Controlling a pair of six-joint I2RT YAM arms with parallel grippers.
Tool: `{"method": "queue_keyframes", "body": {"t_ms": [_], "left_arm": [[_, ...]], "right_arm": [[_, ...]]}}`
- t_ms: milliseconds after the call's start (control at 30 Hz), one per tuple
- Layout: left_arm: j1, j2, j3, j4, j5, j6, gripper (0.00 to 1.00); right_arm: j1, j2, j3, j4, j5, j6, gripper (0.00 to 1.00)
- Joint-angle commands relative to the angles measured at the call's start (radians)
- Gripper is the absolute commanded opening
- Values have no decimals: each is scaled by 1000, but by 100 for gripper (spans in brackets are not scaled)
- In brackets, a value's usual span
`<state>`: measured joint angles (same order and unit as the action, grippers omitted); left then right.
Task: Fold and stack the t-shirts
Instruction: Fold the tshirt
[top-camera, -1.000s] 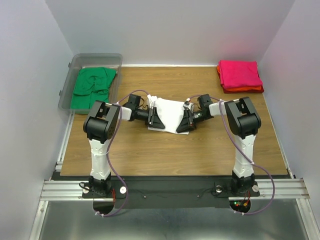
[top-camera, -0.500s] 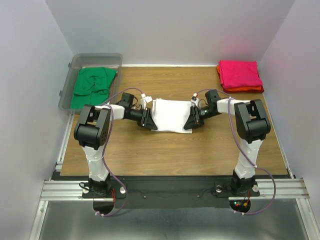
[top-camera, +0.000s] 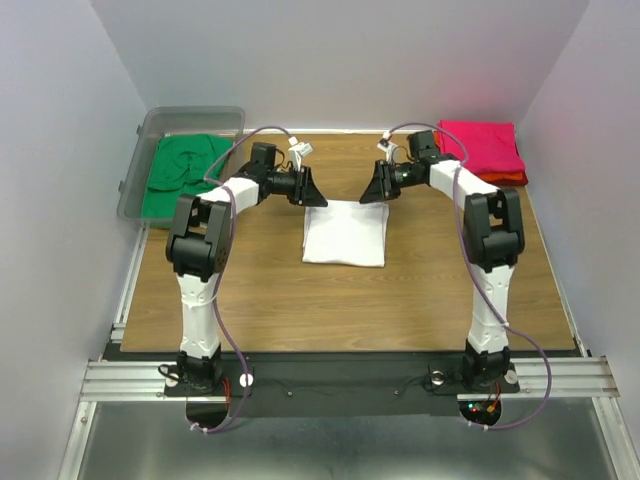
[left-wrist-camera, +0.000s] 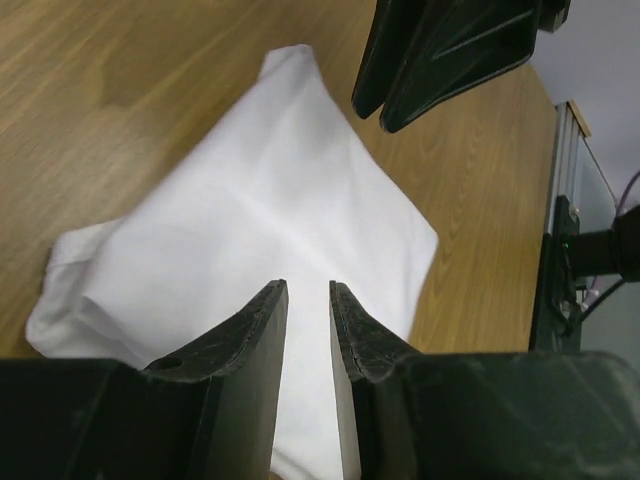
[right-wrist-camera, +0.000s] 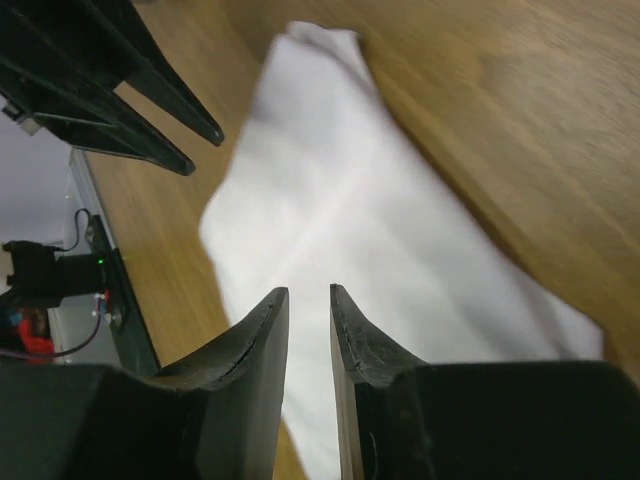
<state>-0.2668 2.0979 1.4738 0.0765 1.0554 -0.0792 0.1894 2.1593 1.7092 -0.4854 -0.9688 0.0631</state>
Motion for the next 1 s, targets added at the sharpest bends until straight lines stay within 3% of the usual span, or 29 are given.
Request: {"method": "queue_keyframes", "body": {"t_ms": [0, 233, 333, 433, 533, 667, 800, 967], "left_arm": [[15, 123, 72, 86, -37, -116, 35], [81, 215, 79, 158, -87, -248, 33], [78, 136, 53, 157, -58, -200, 34], [58, 4, 16, 120, -51, -102, 40], [40, -123, -21, 42, -81, -24, 45], [-31, -289, -79, -59, -224, 171, 50], [-211, -419, -158, -131, -463, 409, 63], [-394, -432, -194, -164, -630, 561, 66]], "right_arm": [[-21, 143, 67, -18, 59, -16, 29], [-54, 266, 176, -21, 143, -46, 28], [-53, 214, 205, -21, 105, -16, 31], [-53, 92, 199, -16, 11, 70, 41], [-53, -33, 159, -15, 13, 112, 55], [-53, -225, 49, -16, 102, 96, 64], [-70, -373, -132, -18, 235, 89, 66], [-126, -458, -266, -16, 367, 144, 68]]}}
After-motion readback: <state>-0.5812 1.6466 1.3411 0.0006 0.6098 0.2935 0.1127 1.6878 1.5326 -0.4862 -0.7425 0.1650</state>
